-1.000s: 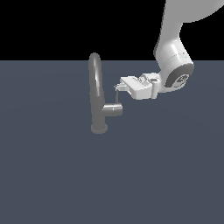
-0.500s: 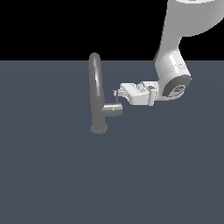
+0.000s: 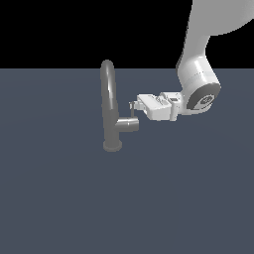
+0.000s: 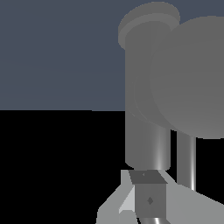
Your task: Turn on the faucet by rotating a designated handle.
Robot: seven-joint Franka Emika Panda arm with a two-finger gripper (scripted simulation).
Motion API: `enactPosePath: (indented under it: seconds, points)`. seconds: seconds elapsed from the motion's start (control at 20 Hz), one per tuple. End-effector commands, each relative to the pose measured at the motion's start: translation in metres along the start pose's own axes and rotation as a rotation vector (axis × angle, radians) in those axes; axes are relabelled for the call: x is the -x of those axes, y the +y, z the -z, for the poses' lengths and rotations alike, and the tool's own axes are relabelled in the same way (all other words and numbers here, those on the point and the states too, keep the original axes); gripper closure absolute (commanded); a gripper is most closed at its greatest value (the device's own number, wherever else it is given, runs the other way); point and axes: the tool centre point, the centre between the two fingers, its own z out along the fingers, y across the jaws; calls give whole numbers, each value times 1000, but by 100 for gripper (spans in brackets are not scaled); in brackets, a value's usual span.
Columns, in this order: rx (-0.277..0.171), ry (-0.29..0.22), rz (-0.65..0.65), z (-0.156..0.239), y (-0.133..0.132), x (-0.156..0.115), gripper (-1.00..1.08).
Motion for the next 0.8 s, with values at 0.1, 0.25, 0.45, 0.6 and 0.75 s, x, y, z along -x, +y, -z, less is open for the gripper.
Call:
enactPosePath:
  seconds: [0.1,0.25,0.45,0.6,0.75]
  points:
    - [0,0,0,0,12,3,108]
    - [0,0,0,0,20,4,108]
    - [0,0,0,0,31,6,108]
    - [0,0,0,0,36,7,108]
    - [-2,2,5,-2,38,3,108]
